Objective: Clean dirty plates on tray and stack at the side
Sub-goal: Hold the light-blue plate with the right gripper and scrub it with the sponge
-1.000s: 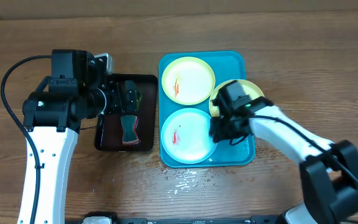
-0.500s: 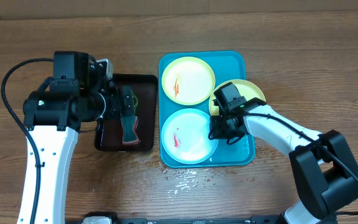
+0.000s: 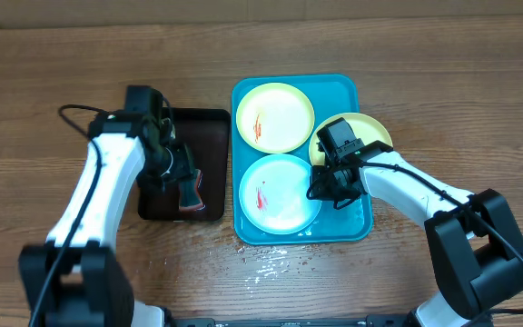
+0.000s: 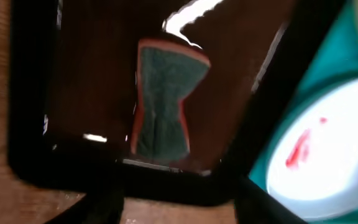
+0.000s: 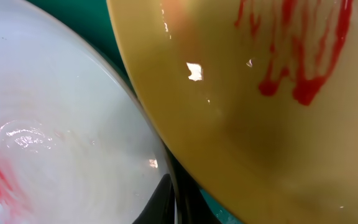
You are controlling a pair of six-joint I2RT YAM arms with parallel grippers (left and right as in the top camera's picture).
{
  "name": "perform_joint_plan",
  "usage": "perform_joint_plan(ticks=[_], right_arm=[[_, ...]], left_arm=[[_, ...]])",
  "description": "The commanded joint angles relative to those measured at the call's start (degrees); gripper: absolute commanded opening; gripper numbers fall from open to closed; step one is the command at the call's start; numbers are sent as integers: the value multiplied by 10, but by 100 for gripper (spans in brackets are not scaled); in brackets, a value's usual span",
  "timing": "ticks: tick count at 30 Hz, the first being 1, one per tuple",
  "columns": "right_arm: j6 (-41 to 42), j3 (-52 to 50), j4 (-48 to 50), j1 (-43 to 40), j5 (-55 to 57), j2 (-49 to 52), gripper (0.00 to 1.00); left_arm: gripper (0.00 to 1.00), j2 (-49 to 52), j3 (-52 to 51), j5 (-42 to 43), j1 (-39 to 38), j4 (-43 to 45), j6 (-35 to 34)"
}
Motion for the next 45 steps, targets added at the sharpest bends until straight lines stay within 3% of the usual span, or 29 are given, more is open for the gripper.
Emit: perform_joint_plan(ticks=[1, 7, 13, 24, 28, 32, 38, 45], right_arm=[[14, -9, -7, -11, 78, 21, 4], [10, -9, -7, -11, 78, 21, 4], [9, -9, -9, -11, 79, 21, 4], [12, -9, -18, -11, 85, 21, 4], [111, -9, -41, -11, 144, 21, 4], [125, -9, -43, -11, 150, 21, 4], [125, -9, -43, -11, 149, 21, 4], [125, -9, -43, -11, 149, 21, 4]], left_arm=[[50, 44, -4, -7, 0, 11, -1], [44, 129, -4, -10, -15, 25, 17], [4, 175, -4, -10, -30, 28, 16], [4, 131, 63, -14, -31, -23, 17], [4, 95, 112, -14, -32, -59, 17], [4, 63, 137, -9, -41, -68, 27], [4, 53, 132, 21, -95, -41, 27], [4, 95, 84, 126, -203, 80, 18]])
